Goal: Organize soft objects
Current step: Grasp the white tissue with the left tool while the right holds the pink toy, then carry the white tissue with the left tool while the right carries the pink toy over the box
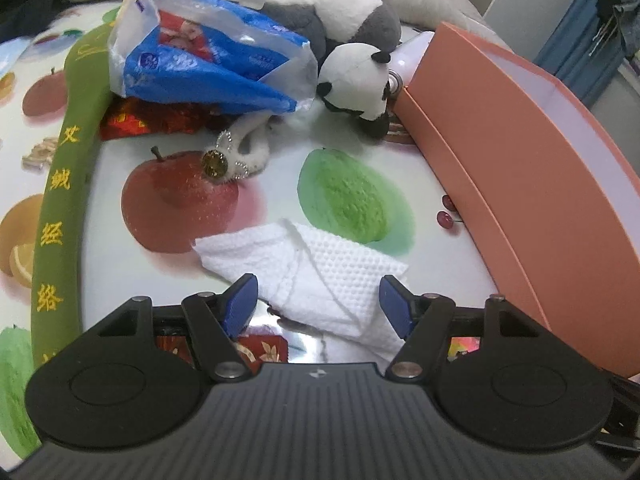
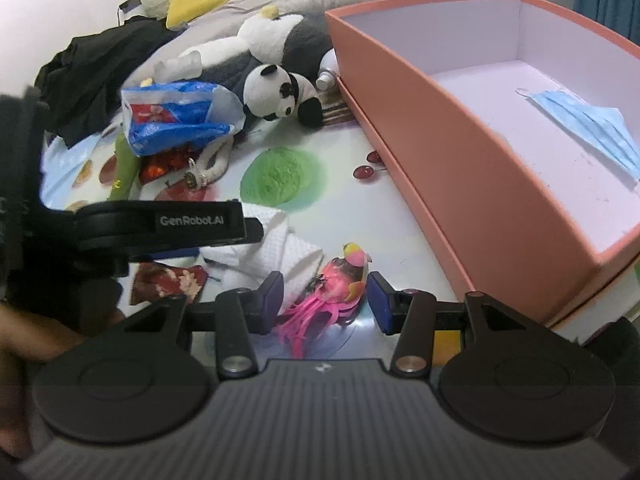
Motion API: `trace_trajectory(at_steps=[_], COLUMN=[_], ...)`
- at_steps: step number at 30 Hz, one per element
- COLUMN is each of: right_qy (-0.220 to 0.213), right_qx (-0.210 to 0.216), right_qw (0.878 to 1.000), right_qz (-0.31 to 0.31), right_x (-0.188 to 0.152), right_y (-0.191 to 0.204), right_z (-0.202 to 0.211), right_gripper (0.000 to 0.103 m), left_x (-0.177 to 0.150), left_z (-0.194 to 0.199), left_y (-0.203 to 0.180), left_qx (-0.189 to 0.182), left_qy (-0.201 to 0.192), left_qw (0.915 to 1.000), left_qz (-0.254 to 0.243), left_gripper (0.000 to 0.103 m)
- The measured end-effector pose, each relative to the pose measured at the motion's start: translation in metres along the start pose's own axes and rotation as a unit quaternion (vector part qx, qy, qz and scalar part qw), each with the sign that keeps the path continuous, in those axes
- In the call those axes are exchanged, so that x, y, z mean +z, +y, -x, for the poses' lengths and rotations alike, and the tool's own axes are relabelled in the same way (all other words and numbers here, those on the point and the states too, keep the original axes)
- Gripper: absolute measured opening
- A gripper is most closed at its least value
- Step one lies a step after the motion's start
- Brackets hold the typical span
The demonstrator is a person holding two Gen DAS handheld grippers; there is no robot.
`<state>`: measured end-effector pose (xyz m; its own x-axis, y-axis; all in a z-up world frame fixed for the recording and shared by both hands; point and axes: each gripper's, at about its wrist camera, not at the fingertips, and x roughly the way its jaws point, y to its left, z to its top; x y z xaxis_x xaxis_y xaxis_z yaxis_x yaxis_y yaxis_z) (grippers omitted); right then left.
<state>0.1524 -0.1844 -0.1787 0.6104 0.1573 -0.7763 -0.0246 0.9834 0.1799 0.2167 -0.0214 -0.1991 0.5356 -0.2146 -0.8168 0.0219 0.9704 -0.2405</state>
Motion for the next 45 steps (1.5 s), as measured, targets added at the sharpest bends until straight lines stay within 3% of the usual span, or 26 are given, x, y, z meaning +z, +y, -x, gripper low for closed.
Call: trace_trajectory(at_steps=[4,6,8,11,15,19,21,33,40,45], right_qy=[0.008,0.014,0.011,0.013,0.011,0.011,0.011,-0.041,-0.056,-0.080], right_qx=[-0.006,-0.005,-0.001,0.010,0.016,0.025,0.027,0.013,0.034,0.042], right_qw=[1.000,1.000,1.000,1.000,1.000,1.000,1.000,0.998,0.996,0.994], right_qz=[-0.004,-0.004,0.000,0.004,0.014,0.013,0.010,0.054,0.053,0.056], right_x=[0.000,-0.001,-0.001,-0.001,-0.002,0.000,0.002,0.030,0.057,0.085], right_y=[-0.004,-0.006,-0.007,-0.006,-0.003,-0.004,-0.005,0.001,0.004,0.005], right_z=[-0.016,-0.021,-0.022,-0.022,-0.023,-0.024,-0.023,0.020,0.051,0.075], right_gripper=[0.048,0.042,0.034,0.034,0.034,0.034,0.034,0.033,0.033,0.033], left_x=[0.000,-0.001,-0.001,-0.001,-0.002,-0.003,-0.004,0.005,0.027,0.054], left_z=[-0.003,-0.003,-0.004,-0.005,-0.006,-0.006,-0.003,0.047,0.093,0.127], left_y=[-0.004,-0.006,-0.008,-0.012,-0.015,-0.016,-0.014,0.005,0.006,-0.014], left_qx=[0.007,0.007,0.003,0.003,-0.007,-0.024,-0.030,0.017,-0.002,-0.025], left_qy=[0.004,0.005,0.004,0.003,0.005,0.008,0.006,-0.038,-0.058,-0.079], left_qw=[0.9999,0.9998,0.9997,0.9996,0.9995,0.9995,0.9995,0.9991,0.9982,0.9965], left_qz=[-0.013,-0.018,-0.022,-0.028,-0.029,-0.021,-0.009,0.010,0.017,0.002], left_gripper=[0.071,0.070,0.067,0.059,0.044,0.017,0.014,0.012,0.012,0.012])
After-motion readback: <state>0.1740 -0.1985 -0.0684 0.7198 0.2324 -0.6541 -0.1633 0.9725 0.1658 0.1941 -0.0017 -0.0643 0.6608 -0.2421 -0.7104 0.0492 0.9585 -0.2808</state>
